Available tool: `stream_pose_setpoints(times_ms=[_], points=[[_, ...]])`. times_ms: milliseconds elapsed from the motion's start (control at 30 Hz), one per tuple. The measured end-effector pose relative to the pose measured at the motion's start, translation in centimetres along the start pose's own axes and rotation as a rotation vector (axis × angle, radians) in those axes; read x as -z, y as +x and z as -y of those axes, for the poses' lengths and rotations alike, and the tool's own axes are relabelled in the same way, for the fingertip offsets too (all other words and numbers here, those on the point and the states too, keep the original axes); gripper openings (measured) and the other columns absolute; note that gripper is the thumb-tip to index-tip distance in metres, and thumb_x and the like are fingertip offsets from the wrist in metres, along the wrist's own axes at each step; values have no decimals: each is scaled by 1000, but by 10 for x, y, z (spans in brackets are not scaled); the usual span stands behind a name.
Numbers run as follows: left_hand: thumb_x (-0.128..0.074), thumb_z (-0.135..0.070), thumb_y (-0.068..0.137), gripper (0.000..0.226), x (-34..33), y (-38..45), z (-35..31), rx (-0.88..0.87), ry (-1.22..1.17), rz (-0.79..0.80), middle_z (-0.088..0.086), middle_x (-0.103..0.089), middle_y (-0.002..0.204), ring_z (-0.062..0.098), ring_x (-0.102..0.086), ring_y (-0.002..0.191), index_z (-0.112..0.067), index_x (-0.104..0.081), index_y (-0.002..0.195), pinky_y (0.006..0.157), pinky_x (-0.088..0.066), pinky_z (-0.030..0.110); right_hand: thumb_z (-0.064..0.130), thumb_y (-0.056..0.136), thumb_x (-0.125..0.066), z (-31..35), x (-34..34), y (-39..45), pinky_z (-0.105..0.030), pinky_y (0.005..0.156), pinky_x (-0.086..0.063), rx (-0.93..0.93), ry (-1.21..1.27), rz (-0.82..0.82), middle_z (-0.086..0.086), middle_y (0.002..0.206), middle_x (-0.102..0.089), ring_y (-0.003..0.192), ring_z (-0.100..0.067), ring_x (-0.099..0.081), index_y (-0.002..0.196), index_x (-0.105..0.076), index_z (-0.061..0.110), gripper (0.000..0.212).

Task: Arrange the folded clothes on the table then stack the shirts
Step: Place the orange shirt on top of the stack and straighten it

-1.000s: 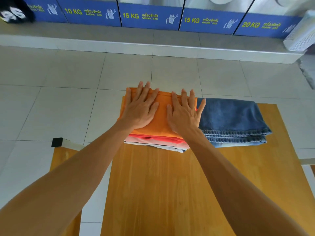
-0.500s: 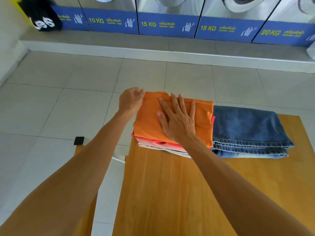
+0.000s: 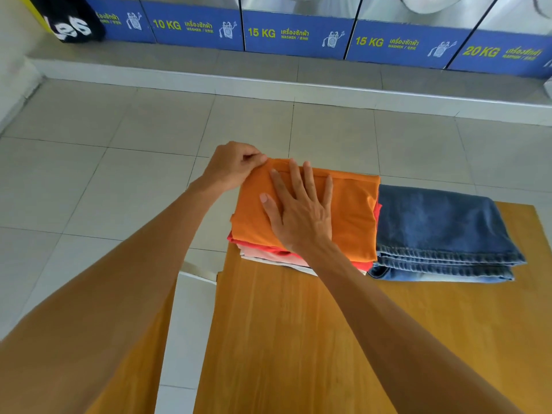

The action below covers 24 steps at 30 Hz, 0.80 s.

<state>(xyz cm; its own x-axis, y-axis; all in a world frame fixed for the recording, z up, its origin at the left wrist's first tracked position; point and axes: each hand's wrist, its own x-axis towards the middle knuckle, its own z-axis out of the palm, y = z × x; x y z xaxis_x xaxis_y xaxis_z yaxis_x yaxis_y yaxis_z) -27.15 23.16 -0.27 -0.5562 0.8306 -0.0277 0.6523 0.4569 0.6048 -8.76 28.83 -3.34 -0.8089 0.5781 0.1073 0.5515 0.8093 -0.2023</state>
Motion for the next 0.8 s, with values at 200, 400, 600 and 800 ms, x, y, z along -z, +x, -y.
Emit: stream_pose_setpoints(times_ms=[200,400,600,800], points=[[-49,-45,99,39,-17,12,-1,249,21,11,3,-72,106,23,-66,98,-15,-74,105,88,-51,35,68,101,-10,-5,-5,-10,-61,120,2,68,-57,18,1,169,-4,156,-26,7,159,-18,36,67],[-59,-50,91,32,6,32,-53,-6,-17,294,-17,-67,116,7,-59,106,-31,-73,113,88,-38,28,65,102,-10,-3,-1,-11,-61,120,0,65,-49,13,-1,169,-10,156,-25,3,158,-26,33,67],[-60,-50,91,33,2,48,-60,-33,119,482,-10,-69,120,12,-61,109,-30,-74,113,90,-40,30,59,104,-15,-4,2,-23,-53,124,-3,38,-8,0,-6,168,-13,156,-24,0,160,-23,20,69],[-62,-54,88,36,-6,44,-55,-80,168,462,-11,-71,113,13,-64,104,-30,-74,112,91,-47,31,58,105,-17,-9,0,-34,-50,125,-6,-183,7,-55,-9,167,-14,156,-24,-3,159,-18,8,74]])
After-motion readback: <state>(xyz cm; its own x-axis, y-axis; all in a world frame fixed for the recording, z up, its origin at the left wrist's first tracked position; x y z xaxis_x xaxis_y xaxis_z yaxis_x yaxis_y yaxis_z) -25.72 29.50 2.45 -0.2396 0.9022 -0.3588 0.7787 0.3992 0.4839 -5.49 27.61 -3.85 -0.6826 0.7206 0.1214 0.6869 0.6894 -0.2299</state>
